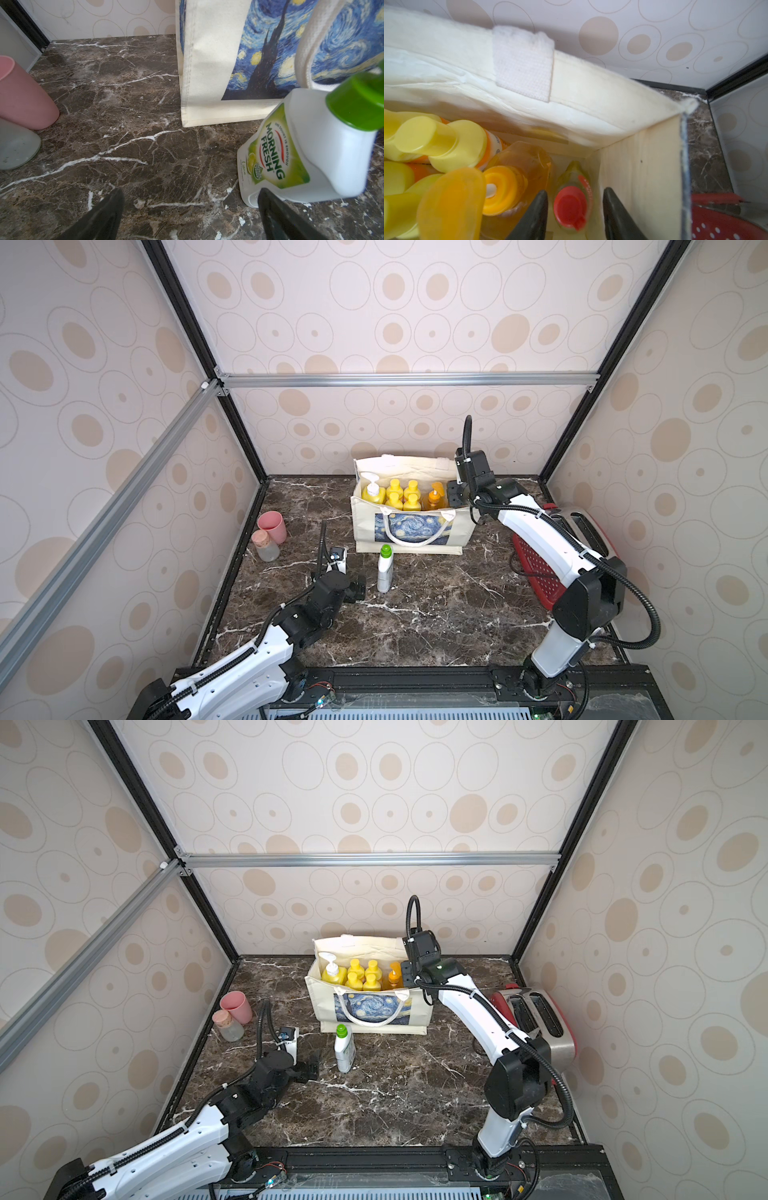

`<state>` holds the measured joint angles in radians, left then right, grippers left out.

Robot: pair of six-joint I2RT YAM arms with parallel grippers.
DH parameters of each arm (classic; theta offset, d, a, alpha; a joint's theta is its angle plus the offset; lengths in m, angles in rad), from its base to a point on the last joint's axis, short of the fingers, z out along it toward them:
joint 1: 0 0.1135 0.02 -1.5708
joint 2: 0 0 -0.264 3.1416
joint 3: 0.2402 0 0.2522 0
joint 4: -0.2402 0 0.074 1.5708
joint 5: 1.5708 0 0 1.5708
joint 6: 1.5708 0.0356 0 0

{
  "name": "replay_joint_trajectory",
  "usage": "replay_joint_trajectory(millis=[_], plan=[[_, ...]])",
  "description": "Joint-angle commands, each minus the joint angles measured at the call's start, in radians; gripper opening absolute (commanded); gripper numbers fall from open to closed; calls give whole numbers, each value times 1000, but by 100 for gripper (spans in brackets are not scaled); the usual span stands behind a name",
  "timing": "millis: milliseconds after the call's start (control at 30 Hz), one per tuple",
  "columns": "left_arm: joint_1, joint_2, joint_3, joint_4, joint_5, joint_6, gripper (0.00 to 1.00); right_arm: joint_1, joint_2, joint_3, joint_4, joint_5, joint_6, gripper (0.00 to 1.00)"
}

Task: Pack dish soap into the shopping bag
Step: Place the bottle of dish soap in the shopping bag.

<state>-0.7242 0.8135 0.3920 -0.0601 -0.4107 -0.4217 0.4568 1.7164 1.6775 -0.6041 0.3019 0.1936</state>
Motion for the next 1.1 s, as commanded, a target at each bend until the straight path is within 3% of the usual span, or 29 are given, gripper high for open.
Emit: replay_joint_trajectory(millis=[0,267,500,600,900,1067], plan=[[5,-7,34,16,-7,12,99,-6,-37,39,6,-7,4,52],[6,-4,34,15,-7,11,99,-5,-88,100,-47,-84,3,56],[6,0,38,14,-6,12,99,16,-199,125,-144,-364,0,54],[5,0,38,16,-7,12,99,76,-258,96,-193,-444,-26,54],[6,-20,30,11,-14,8,99,378,-463,-209,-167,-414,-29,59],[5,-32,28,7,-19,6,99,484,-466,-346,-115,-307,14,60]])
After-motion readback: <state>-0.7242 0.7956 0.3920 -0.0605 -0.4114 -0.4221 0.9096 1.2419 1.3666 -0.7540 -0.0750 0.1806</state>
